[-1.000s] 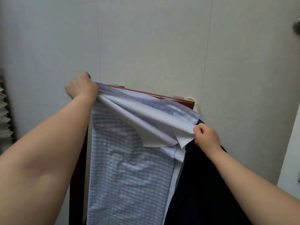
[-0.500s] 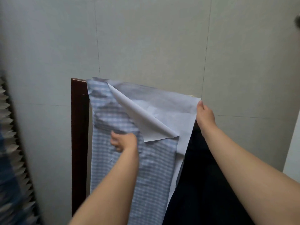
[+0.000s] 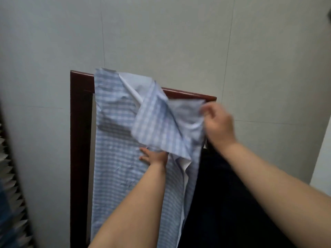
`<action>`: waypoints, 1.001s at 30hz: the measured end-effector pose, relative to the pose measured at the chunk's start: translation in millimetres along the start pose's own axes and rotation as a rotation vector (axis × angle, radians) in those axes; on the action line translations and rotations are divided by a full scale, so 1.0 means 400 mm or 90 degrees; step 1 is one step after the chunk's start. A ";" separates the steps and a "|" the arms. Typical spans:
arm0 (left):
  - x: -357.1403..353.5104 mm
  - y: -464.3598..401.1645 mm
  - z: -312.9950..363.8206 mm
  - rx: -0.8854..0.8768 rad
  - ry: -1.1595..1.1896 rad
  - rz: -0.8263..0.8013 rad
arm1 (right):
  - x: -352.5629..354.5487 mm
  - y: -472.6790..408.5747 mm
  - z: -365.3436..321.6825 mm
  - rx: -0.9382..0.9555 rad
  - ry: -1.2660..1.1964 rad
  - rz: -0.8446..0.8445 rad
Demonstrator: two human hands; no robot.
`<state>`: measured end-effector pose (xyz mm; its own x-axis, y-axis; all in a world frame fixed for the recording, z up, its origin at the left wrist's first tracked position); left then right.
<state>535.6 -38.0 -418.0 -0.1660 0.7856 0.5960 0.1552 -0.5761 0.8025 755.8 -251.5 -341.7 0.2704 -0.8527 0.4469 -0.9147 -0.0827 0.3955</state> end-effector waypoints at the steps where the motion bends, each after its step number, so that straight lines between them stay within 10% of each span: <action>1: -0.004 0.002 -0.008 0.007 0.009 -0.014 | 0.050 -0.043 0.069 -0.106 0.014 0.079; 5: -0.008 0.007 -0.022 -0.022 0.022 -0.017 | 0.069 -0.096 0.274 -0.462 -0.204 0.106; 11: -0.010 0.006 -0.032 -0.038 0.023 -0.039 | -0.019 -0.072 0.249 -0.447 -0.058 -0.053; 16: 0.007 0.009 -0.034 -0.032 -0.022 -0.054 | 0.108 -0.049 0.232 -0.360 0.033 0.279; 24: 0.131 -0.038 0.117 -0.276 -0.261 0.141 | -0.289 0.272 -0.055 0.650 0.412 -0.160; 27: 0.091 -0.060 0.172 -0.391 -0.439 0.073 | -0.319 0.169 0.053 0.385 0.556 -0.260; 30: 0.127 -0.078 0.264 -0.487 -0.442 0.102 | -0.184 0.033 0.138 0.045 0.457 -0.089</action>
<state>625.3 43.5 -415.5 0.4355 0.5055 0.7448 -0.5718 -0.4837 0.6626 707.4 -218.5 -413.7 0.4940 -0.2860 0.8211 -0.8678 -0.2197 0.4456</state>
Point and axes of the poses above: each hand's wrist, its own y-axis away from the middle knuckle, its own x-axis out of the back of the hand, z = x × y, the point moved 9 cm from there along -y, towards the middle knuckle, and after that the axes turned 1 degree about -x, right-handed, at the moved point
